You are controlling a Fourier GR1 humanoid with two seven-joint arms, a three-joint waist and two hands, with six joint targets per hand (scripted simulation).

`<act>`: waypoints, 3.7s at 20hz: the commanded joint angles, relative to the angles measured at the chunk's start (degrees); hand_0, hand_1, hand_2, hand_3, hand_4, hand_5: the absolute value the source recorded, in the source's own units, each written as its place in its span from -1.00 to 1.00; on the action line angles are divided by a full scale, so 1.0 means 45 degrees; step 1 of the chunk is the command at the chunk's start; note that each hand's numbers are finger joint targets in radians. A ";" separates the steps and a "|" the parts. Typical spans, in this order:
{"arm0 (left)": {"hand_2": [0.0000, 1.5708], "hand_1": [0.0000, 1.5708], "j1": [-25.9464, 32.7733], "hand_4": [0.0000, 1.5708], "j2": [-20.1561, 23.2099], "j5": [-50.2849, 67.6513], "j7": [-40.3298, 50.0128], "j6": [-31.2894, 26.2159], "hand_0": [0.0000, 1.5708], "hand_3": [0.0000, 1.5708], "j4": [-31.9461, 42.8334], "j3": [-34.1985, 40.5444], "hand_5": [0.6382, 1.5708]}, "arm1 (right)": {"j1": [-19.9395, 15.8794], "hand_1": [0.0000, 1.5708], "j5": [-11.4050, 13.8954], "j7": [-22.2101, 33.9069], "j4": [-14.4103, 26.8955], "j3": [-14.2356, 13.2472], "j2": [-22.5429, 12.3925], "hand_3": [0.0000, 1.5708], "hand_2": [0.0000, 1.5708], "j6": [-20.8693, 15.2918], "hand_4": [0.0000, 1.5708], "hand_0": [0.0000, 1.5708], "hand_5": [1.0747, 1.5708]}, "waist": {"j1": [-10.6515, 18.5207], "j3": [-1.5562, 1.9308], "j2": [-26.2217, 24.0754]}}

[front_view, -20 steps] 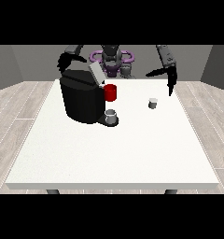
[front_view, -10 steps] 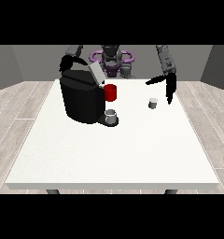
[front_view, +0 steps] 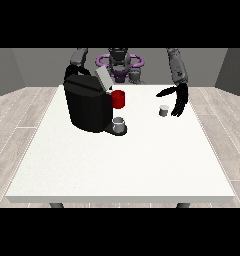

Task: Insert the coffee pod into the coffee machine and close the lid

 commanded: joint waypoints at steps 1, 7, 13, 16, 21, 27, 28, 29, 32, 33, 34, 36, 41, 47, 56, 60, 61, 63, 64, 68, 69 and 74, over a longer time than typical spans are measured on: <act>0.08 0.03 0.0046 -1.00 -0.0251 -0.0882 -0.0381 0.0685 0.03 -0.36 0.0842 -0.0395 1.00 | -0.0446 -1.00 -0.0045 0.0712 -0.0085 -0.0193 -0.0204 -1.00 -1.00 -0.0017 -0.46 -1.00 1.00 | 0.0017 -0.0003 -0.0073; -0.09 -0.24 -0.0553 -1.00 0.0307 -0.1888 -0.0680 0.0842 -0.24 -0.40 0.1482 -0.0784 1.00 | -0.0949 -1.00 0.0286 0.0349 0.0612 -0.0341 -0.0242 -1.00 -1.00 -0.0290 -0.50 -1.00 1.00 | 0.0094 -0.0001 0.0454; 0.03 -0.14 -0.0864 -1.00 0.0679 -0.2643 -0.2152 0.2394 -0.14 -0.30 0.2634 -0.0539 1.00 | -0.0332 -1.00 0.0477 0.0792 -0.0854 0.0833 0.0233 -1.00 -1.00 -0.0648 -0.41 -1.00 1.00 | -0.0644 -0.0012 0.0930; 0.10 -0.08 -0.1441 -0.71 -0.0065 -0.2982 -0.1232 0.2863 -0.08 -0.17 0.2099 -0.0859 1.00 | -0.0349 -1.00 0.0323 -0.0025 0.0561 0.0640 0.0234 -1.00 -1.00 -0.0911 -0.39 -1.00 1.00 | -0.0243 0.0000 0.0410; 0.24 0.06 -0.1432 -0.52 -0.0308 -0.3528 -0.1120 0.3595 0.06 -0.05 0.2535 -0.0975 1.00 | -0.0940 -1.00 -0.0399 0.0076 0.1082 -0.0549 -0.0242 -1.00 -1.00 0.0061 -0.37 -1.00 1.00 | -0.0122 0.0003 0.0372; 0.34 0.24 -0.0998 -0.59 0.0127 -0.4413 -0.2151 0.4016 0.24 0.01 0.3339 -0.1349 1.00 | -0.0561 -1.00 -0.0322 0.0674 0.0079 -0.0102 -0.0076 -1.00 -1.00 -0.0140 -0.36 -1.00 1.00 | -0.0299 -0.0001 0.0384; 0.42 0.31 -0.1509 -0.63 0.0250 -0.4384 -0.1573 0.3534 0.31 0.13 0.3320 -0.1302 1.00 | -0.0101 -1.00 -0.0216 0.0148 0.0346 -0.0111 -0.0148 -1.00 -1.00 -0.0075 -0.35 -1.00 1.00 | -0.0581 0.0002 0.0161; 0.49 0.42 -0.1572 -0.64 0.0367 -0.4263 -0.2194 0.4074 0.42 0.23 0.3791 -0.0933 1.00 | -0.0365 -1.00 -0.0254 0.0526 -0.0493 0.0245 0.0100 -1.00 -1.00 -0.0104 -0.35 -1.00 1.00 | -0.0797 -0.0006 0.0827; 0.78 0.61 -0.1414 -0.35 0.0229 -0.4318 -0.3295 0.4197 0.61 0.74 0.3336 -0.1023 1.00 | -0.0766 -1.00 -0.0583 0.0795 0.0162 -0.0524 -0.0199 -1.00 -1.00 -0.0166 -0.38 -1.00 1.00 | -0.0077 -0.0004 0.0570; 0.82 0.68 -0.2077 -0.30 0.0619 -0.4355 -0.2593 0.3024 0.68 0.79 0.3290 -0.1131 1.00 | -0.0367 -1.00 -0.0199 0.0169 0.0635 -0.0131 0.0068 -1.00 -1.00 -0.0258 -0.46 -1.00 1.00 | -0.0213 0.0001 0.0237; 0.85 0.81 -0.1921 -0.28 -0.0060 -0.4504 -0.2173 0.2957 0.81 0.81 0.2920 -0.1514 1.00 | -0.0443 -1.00 -0.0765 0.0584 0.0984 -0.0668 -0.0142 -1.00 -1.00 -0.0024 -0.45 -1.00 1.00 | -0.0156 0.0007 -0.0563; 0.87 0.88 -0.2538 -0.20 0.0494 -0.4158 -0.3264 0.2460 0.88 0.79 0.2651 -0.1199 1.00 | -0.0756 -1.00 -0.0501 0.0214 0.1114 -0.0655 -0.0246 -1.00 -1.00 -0.0107 -0.49 -1.00 1.00 | -0.0063 0.0002 0.0001; 0.76 0.68 -0.3495 -0.26 0.0181 -0.4317 -0.2189 0.1420 0.68 0.72 0.2141 -0.1460 1.00 | -0.0982 -1.00 -0.0540 0.0185 0.2163 -0.0743 0.0023 -1.00 -1.00 -0.0281 -0.44 -1.00 1.00 | 0.0051 0.0006 -0.0654; 0.69 0.59 -0.4460 -0.27 0.0934 -0.4128 -0.2131 -0.0212 0.59 0.64 0.1778 -0.1274 1.00 | -0.0658 -1.00 -0.0568 -0.0016 0.2584 -0.0606 -0.0196 -1.00 -1.00 0.0249 -0.38 -1.00 1.00 | -0.0159 0.0006 -0.1145; 0.69 0.60 -0.5435 -0.32 -0.0172 -0.4266 -0.0238 -0.0394 0.60 0.63 0.1323 -0.1191 1.00 | -0.1345 -1.00 -0.1040 -0.0145 0.3072 -0.0933 -0.0365 -1.00 -1.00 0.0484 -0.38 -1.00 1.00 | -0.0338 0.0006 -0.1297; 0.54 0.30 -0.6613 -0.36 0.0679 -0.4483 -0.0085 -0.0170 0.30 0.56 0.1254 -0.0866 1.00 | -0.1258 -1.00 -0.0919 -0.0592 0.2765 -0.0448 0.0142 -1.00 -1.00 0.0450 -0.37 -1.00 1.00 | -0.0989 0.0007 -0.0840; 0.65 0.59 -0.6544 -0.34 -0.0198 -0.4417 0.0578 0.0075 0.59 0.58 0.1120 -0.0904 1.00 | -0.1681 -1.00 -0.0848 -0.0650 0.3132 -0.0737 -0.0186 -1.00 -1.00 0.0411 -0.38 -1.00 1.00 | -0.0677 0.0008 -0.0895; 0.60 0.54 -0.7112 -0.35 -0.0192 -0.4339 0.0852 0.0082 0.54 0.53 0.1319 -0.0708 1.00 | -0.2336 -1.00 -0.0863 0.0271 0.2566 -0.0407 0.0071 -1.00 -1.00 -0.0119 -0.36 -1.00 1.00 | -0.1046 0.0004 -0.0815; 0.59 0.54 -0.7144 -0.38 -0.0268 -0.4423 0.0837 0.0612 0.54 0.51 0.1238 -0.0639 1.00 | -0.1901 -1.00 -0.0943 -0.0673 0.2827 -0.0488 -0.0389 -1.00 -1.00 0.0594 -0.34 -1.00 1.00 | -0.1325 0.0007 -0.0267; 0.68 0.60 -0.7673 -0.38 -0.0042 -0.4490 0.1088 -0.0080 0.60 0.60 0.1320 -0.0678 1.00 | -0.1927 -1.00 -0.0615 0.0030 0.2616 -0.0397 -0.0391 -1.00 -1.00 0.0121 -0.37 -1.00 1.00 | -0.1527 0.0005 -0.0639; 0.68 0.61 -0.7596 -0.34 0.0138 -0.4446 0.0847 0.0020 0.61 0.59 0.1582 -0.0490 1.00 | -0.1740 -1.00 -0.0304 0.0056 0.2082 0.0148 0.0007 -1.00 -1.00 -0.0098 -0.35 -1.00 1.00 | -0.1791 0.0002 -0.0492; 0.66 0.63 -0.8376 -0.36 0.0350 -0.4800 0.1163 0.0152 0.63 0.56 0.1525 -0.0536 1.00 | -0.2431 -1.00 -0.0753 -0.0205 0.2251 -0.0437 -0.0240 -1.00 -1.00 0.0076 -0.36 -1.00 1.00 | -0.1896 0.0007 0.0264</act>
